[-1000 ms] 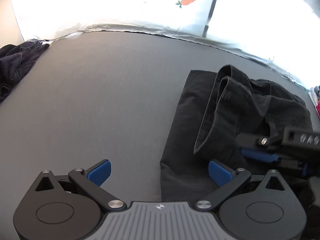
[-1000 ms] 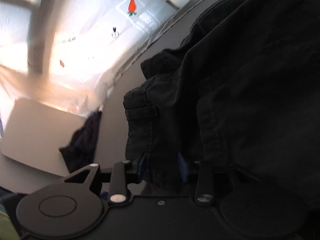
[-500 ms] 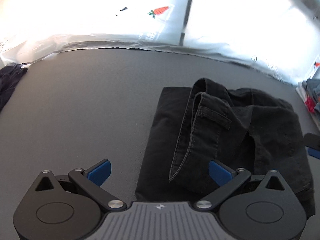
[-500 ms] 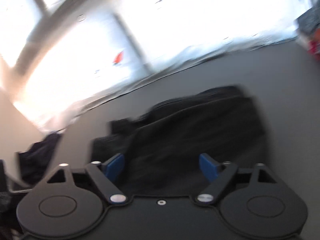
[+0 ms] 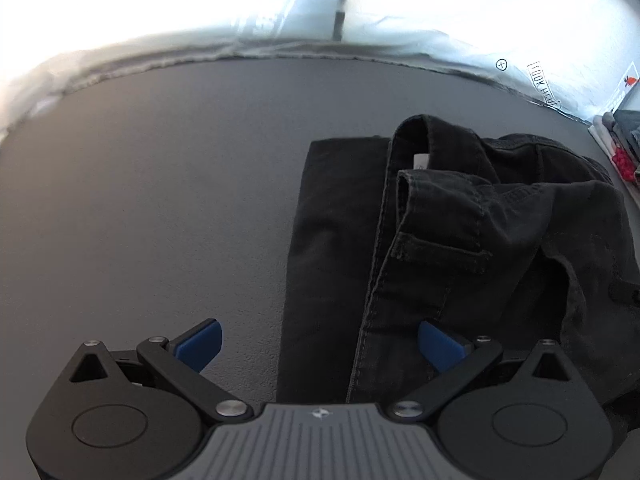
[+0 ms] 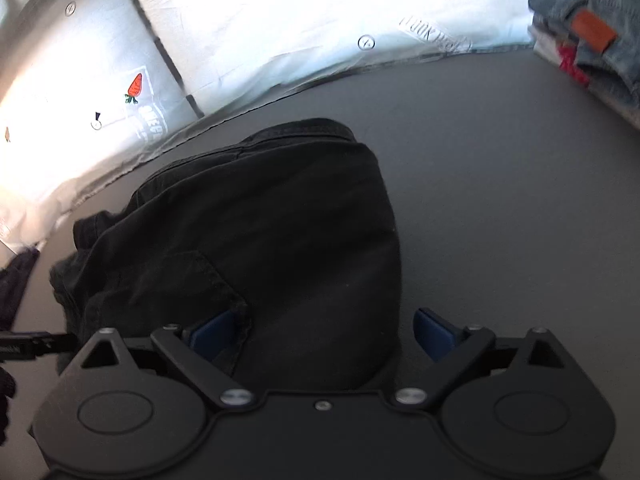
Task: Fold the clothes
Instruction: 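Grasp the folded pants edge with the left tool while the right tool grasps the pants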
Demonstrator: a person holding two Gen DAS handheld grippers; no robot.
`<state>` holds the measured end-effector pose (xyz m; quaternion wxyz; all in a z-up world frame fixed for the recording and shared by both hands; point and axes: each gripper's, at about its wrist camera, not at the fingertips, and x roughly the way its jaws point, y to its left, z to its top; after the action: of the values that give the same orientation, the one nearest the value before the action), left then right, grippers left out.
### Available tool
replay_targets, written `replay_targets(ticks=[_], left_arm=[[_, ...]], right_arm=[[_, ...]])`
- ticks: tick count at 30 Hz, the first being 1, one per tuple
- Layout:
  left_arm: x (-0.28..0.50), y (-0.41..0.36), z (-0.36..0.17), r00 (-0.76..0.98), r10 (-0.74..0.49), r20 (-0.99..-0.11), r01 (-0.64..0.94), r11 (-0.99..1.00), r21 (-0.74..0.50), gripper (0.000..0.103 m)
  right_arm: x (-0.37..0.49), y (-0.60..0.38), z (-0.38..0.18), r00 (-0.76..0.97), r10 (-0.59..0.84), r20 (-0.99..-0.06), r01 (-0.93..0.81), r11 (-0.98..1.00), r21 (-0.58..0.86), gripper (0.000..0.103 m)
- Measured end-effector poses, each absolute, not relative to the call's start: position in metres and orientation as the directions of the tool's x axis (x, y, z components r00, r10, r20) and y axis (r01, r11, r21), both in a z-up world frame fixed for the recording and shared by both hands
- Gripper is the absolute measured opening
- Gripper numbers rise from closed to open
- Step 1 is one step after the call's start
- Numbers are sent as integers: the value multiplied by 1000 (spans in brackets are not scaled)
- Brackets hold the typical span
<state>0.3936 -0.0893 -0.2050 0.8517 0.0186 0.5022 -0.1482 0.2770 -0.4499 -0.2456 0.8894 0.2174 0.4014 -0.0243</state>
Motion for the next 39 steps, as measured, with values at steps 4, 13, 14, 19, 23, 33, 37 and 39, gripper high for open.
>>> replay_targets(ticks=[4,13,14,19,23,33,37,39], left_arm=[[408,-74,-222,395,-326,-859,224,941,-254,103],[390,-84,-212,429,-377,-821,216,925,-312,48],[386,-91,-209,439,-362,-823,222,931,-290,38],[374,-108,-193,487,-293,-823,222,953,-208,16],[366,-113,-173,515,-358,-779,224,933,-281,14],[391,-180,-108,638,-434,-636,331,900,-283,14],[413,-217,-89,668,-456,-588,373,889,-266,14],[428,-235,-83,677,-465,-570,383,884,-267,13]], right_arm=[[287,-460,-252,671,215,-710,191,875,445,99],[283,-444,-234,698,243,-673,113,891,439,45],[281,-442,-230,703,240,-670,115,890,440,41],[273,-437,-204,749,222,-624,117,883,454,22],[268,-437,-173,795,181,-579,93,906,412,19],[276,-498,-110,894,96,-438,96,913,396,18],[294,-529,-96,915,55,-400,112,917,382,18],[307,-545,-88,924,42,-381,111,923,370,18]])
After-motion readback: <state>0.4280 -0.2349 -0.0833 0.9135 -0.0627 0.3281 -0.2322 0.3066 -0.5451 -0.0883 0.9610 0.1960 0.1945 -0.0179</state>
